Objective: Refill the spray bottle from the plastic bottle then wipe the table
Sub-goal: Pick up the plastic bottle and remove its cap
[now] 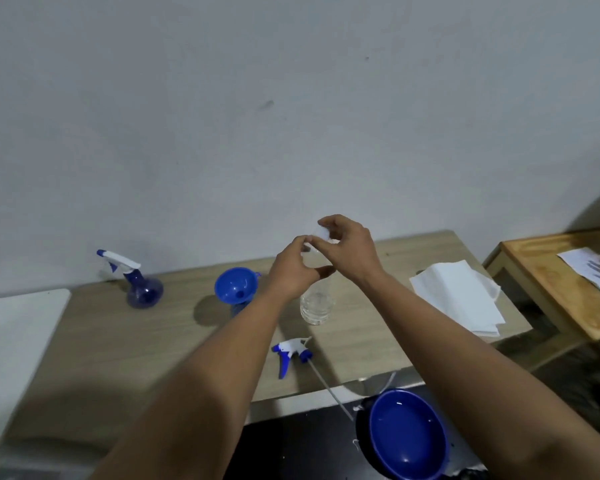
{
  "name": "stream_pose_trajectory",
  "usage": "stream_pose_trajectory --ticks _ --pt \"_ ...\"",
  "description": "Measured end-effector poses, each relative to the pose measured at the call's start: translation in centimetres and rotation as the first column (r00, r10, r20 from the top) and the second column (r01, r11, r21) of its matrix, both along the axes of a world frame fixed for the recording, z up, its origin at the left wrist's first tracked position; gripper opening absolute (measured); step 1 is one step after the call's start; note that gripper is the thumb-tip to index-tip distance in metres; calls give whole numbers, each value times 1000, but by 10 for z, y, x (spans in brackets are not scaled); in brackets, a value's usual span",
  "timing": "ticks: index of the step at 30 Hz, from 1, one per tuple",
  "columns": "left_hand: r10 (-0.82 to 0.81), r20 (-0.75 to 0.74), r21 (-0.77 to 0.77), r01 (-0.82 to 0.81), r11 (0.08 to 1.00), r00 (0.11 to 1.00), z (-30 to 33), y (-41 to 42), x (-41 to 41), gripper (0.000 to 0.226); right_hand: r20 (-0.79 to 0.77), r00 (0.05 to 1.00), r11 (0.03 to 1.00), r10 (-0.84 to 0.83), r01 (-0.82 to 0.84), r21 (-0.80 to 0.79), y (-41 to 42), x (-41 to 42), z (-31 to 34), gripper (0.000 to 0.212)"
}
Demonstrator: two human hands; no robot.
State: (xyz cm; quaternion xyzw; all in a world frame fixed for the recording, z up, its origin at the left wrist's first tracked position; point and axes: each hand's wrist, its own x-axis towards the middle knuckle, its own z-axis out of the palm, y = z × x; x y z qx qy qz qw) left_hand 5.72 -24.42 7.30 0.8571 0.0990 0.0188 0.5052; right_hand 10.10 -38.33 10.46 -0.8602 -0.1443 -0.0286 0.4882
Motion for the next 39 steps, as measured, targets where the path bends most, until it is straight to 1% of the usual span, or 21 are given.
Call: stream_pose_trajectory --ticks 3,6,11,14,16,18,19,21,23,25,27,30,32,35,37,39 --pt "15 -1 -46 -15 999 1000 -5 -4 -11 70 -44 999 996 -15 19 86 -2 -7 -6 36" --pt "20 -10 -63 -20 998 1000 -5 -4 -14 74 -59 998 989 12 -3 150 -2 -10 -13 32" --pt "40 -25 -51 -41 998 999 -3 -9 -15 80 -64 990 977 124 -110 182 -8 -9 -16 25" --pt "46 -31 -49 -48 998 998 -3 -11 -15 81 -74 982 973 176 -162 167 -12 -8 -12 24" --pt "40 -40 -47 -42 998 998 -3 -11 -13 81 -81 986 978 149 -135 160 -14 -8 -9 31" --pt "32 -45 -47 -34 998 998 -6 -14 -11 78 -89 992 981 84 -67 180 -15 -9 -11 40" --pt "32 -47 -45 -34 998 998 -7 -15 -11 78 -85 995 981 58 -41 192 -15 -9 -12 40" --pt "43 -56 -38 -45 998 998 -7 -16 -10 82 -79 995 974 64 -45 220 -14 -8 -17 34" --pt "57 -52 -28 -59 998 997 -6 -16 -10 84 -77 989 961 129 -105 255 -16 -7 -18 25" --pt "59 -50 -9 -60 998 997 -5 -16 -11 86 -85 976 950 199 -171 263 -19 -4 -15 21" --pt "57 -51 3 -57 998 997 -6 -16 -11 86 -101 970 952 219 -191 239 -22 -2 -10 26" --pt "49 -57 10 -49 999 997 -6 -17 -11 81 -135 980 969 148 -117 216 -20 0 -5 39" --pt "58 -57 26 -56 998 997 -5 -18 -12 83 -130 978 965 161 -129 227 -20 3 -6 37" --pt "63 -50 25 -62 998 997 -4 -18 -13 85 -152 947 934 283 -236 270 -25 7 -3 26" --pt "59 -51 12 -59 998 997 -4 -17 -13 86 -166 935 930 314 -268 250 -27 7 0 29" --pt "57 -49 -3 -58 998 997 -6 -18 -13 84 -177 947 948 268 -227 223 -26 4 -1 38"
